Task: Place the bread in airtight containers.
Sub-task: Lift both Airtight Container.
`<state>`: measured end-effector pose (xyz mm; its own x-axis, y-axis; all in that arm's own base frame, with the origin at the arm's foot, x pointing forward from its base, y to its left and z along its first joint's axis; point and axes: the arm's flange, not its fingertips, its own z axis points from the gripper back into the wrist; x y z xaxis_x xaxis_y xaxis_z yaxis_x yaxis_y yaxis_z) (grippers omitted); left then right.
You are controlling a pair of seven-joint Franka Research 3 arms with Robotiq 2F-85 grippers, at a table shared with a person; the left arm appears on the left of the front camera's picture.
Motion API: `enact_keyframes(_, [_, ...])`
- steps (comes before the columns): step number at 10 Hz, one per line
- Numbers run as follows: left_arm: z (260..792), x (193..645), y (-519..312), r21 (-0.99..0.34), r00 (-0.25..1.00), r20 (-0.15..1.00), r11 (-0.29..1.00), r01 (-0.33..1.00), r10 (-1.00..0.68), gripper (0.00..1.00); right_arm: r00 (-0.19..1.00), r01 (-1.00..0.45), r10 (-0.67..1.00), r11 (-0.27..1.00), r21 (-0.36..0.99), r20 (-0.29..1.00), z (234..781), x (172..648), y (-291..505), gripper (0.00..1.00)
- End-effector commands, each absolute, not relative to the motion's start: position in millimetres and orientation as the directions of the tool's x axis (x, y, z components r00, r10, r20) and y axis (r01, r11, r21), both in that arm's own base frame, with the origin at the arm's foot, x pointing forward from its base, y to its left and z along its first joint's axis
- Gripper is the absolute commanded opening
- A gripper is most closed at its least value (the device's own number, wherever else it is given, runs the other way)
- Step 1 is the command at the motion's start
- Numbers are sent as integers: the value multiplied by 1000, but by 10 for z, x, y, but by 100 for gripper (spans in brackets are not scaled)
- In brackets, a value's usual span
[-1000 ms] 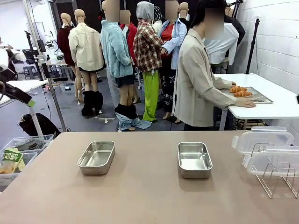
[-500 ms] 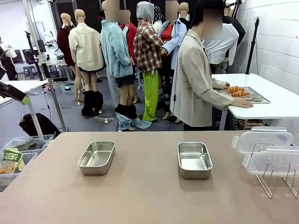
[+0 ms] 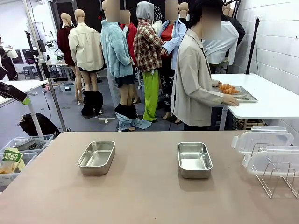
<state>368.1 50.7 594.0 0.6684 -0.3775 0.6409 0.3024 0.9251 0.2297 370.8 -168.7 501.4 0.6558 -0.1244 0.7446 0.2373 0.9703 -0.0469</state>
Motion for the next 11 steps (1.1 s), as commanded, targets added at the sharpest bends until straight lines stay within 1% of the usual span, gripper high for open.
enact_keyframes(1, [5934, 3691, 526, 237, 665, 637, 920, 311, -389, 100, 667, 231, -112, 971, -62, 737, 5013, 3694, -1693, 100])
enact_keyframes(11, [5934, 3691, 526, 237, 665, 637, 920, 311, -389, 100, 667, 231, -112, 971, -62, 737, 5013, 3694, -1693, 100])
